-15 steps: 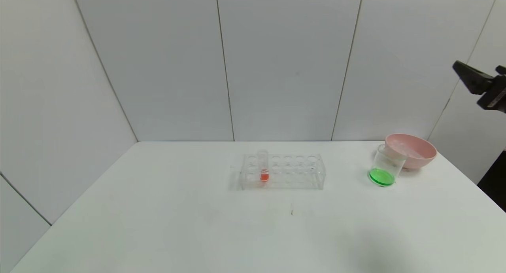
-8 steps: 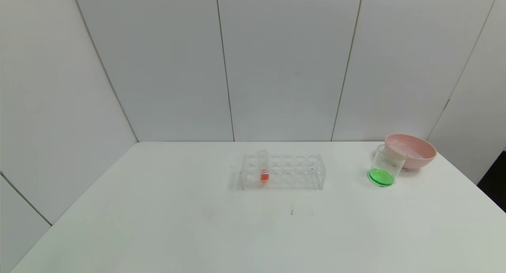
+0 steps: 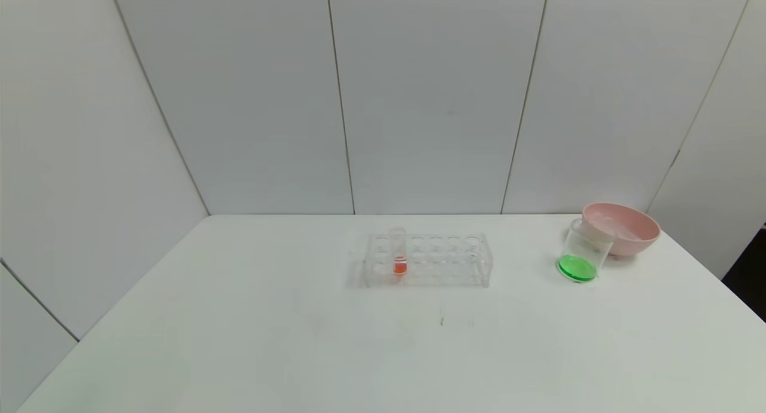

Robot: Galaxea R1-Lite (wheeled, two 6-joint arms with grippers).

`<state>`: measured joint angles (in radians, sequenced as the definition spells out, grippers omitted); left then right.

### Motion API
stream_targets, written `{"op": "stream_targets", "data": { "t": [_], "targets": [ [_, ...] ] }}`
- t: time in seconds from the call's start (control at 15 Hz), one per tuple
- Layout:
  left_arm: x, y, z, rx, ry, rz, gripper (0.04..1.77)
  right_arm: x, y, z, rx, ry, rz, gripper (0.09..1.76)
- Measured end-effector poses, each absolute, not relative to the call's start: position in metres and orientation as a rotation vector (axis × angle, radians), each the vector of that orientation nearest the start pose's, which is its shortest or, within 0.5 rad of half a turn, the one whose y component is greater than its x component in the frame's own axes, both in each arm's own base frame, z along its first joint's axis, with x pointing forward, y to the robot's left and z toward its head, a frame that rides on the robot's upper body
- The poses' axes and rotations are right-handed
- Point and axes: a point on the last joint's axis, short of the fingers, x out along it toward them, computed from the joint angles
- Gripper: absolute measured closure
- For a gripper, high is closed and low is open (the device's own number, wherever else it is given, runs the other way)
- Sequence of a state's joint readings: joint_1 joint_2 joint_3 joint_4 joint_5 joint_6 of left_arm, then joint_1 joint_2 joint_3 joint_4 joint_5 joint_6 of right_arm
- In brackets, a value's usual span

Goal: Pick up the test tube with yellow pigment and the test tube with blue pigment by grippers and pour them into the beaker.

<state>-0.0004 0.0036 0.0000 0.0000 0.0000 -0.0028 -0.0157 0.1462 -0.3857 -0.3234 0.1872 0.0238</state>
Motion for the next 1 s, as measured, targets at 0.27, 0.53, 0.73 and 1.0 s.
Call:
{"op": "stream_targets", "data": {
  "t": [0.27,0.53,0.73,1.0],
  "targets": [
    [-0.023,0.000,0.076,-0.003,0.004,-0.001,0.05,-0.054,0.002,0.166,-0.058,-0.525,0.092,0.15],
    [-0.023,0.000,0.076,-0.002,0.004,0.000,0.05,-0.028,0.001,0.103,-0.065,-0.235,0.044,0.15],
    [-0.023,0.000,0.076,-0.003,0.004,0.000,0.05,-0.023,0.000,0.076,-0.060,-0.004,0.012,0.15],
    [-0.023,0.000,0.076,-0.003,0.004,0.000,0.05,-0.023,0.000,0.075,-0.047,0.005,0.009,0.14]
  ]
}}
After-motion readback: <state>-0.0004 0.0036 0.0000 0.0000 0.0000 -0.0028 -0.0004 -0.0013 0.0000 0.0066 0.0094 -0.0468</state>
